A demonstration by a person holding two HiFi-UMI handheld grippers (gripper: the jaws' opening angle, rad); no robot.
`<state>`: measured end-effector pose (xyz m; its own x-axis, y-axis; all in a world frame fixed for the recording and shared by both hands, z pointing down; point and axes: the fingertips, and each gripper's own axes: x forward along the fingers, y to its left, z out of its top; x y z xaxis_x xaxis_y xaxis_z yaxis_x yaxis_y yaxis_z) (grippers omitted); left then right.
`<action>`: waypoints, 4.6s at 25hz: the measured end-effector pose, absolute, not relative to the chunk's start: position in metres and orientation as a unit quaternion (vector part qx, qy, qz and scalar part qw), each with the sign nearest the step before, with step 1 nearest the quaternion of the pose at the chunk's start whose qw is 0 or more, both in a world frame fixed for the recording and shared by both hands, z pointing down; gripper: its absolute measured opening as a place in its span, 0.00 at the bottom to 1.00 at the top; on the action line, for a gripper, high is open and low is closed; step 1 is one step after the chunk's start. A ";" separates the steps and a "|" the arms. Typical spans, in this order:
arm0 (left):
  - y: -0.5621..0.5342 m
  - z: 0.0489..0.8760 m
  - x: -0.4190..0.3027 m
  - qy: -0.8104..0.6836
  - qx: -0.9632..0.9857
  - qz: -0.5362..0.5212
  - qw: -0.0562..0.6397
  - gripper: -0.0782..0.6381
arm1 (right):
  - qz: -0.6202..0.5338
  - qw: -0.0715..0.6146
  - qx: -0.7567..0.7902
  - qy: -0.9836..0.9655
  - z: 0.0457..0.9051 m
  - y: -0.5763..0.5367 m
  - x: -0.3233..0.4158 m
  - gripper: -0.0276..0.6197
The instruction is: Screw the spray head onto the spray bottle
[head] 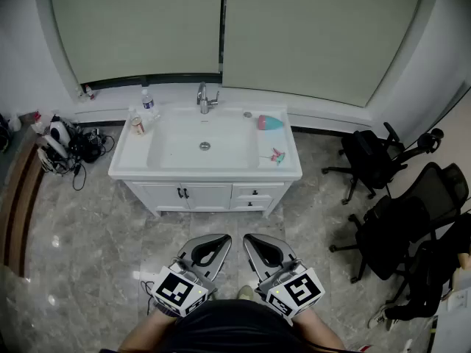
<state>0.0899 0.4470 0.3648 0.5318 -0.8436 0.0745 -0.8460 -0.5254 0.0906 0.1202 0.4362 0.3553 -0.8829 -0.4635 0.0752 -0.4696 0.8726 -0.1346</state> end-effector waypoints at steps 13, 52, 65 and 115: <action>0.444 0.369 0.096 -0.479 0.876 0.012 0.062 0.11 | 0.075 0.013 0.240 -0.968 0.355 0.434 0.124 0.04; 0.172 0.418 0.113 -0.409 0.903 0.035 0.130 0.12 | 0.123 0.038 0.302 -0.944 0.411 0.181 0.156 0.05; -0.040 0.466 0.045 -0.320 0.932 0.118 0.121 0.18 | 0.187 0.073 0.402 -0.893 0.455 0.003 0.100 0.12; -0.382 0.817 0.111 -0.085 0.708 0.701 0.011 0.71 | 0.470 0.289 0.405 -0.729 0.781 -0.182 0.228 0.27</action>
<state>0.1113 -0.3818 0.8172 0.0022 -0.1042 0.9946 -0.1355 -0.9854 -0.1029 0.2277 -0.1815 0.7809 -0.5050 -0.3192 0.8019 -0.8622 0.2303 -0.4512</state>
